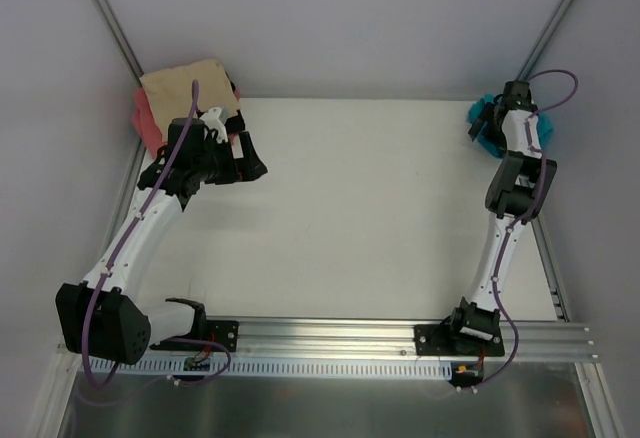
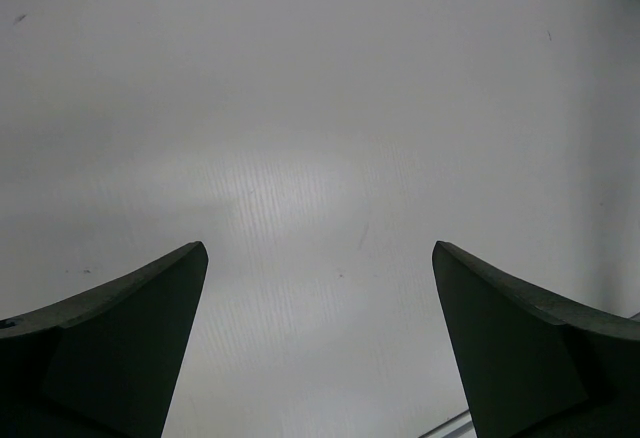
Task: Fold and stack the t-shirts
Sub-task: Grab crumpled tshirt from the corner of the board with the right arm, then move the tshirt to the center of the board, then flatten out the tshirt
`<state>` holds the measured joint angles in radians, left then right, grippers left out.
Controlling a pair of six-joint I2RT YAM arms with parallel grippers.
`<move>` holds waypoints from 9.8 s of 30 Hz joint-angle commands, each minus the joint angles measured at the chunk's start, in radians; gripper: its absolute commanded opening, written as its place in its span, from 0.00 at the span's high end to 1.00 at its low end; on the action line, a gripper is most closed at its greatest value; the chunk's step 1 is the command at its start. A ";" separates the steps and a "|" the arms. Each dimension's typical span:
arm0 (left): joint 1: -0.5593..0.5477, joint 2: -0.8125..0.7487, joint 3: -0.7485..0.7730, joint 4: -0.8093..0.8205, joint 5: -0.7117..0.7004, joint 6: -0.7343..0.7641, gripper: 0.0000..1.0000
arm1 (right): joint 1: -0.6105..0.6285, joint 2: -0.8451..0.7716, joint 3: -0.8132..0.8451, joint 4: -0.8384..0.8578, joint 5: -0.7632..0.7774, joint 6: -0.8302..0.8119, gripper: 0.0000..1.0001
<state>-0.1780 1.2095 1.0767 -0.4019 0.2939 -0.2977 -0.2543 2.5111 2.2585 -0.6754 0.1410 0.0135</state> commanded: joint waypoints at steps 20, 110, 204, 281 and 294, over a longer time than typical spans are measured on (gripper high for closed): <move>-0.012 0.073 0.066 0.084 0.025 -0.015 0.01 | 0.022 -0.175 -0.016 0.047 -0.347 0.105 0.99; -0.574 0.957 0.681 -0.015 0.022 -0.278 0.01 | 0.096 -1.224 -0.812 -0.374 -0.623 0.148 0.01; -0.413 0.489 1.221 -0.230 -0.320 -0.021 1.00 | 0.145 -1.210 -1.054 -0.112 -0.709 0.224 0.01; -0.413 0.160 0.945 -0.390 -0.407 -0.020 1.00 | 0.721 -0.310 -0.533 0.599 -0.718 0.553 0.31; -0.413 0.166 0.971 -0.406 -0.409 -0.020 1.00 | 0.731 -0.245 -0.596 0.700 -0.728 0.605 0.35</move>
<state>-0.5884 1.4002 2.0155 -0.8154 -0.1154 -0.3305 0.4702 2.2486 1.6855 -0.0380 -0.5838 0.5999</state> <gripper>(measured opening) 0.009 0.648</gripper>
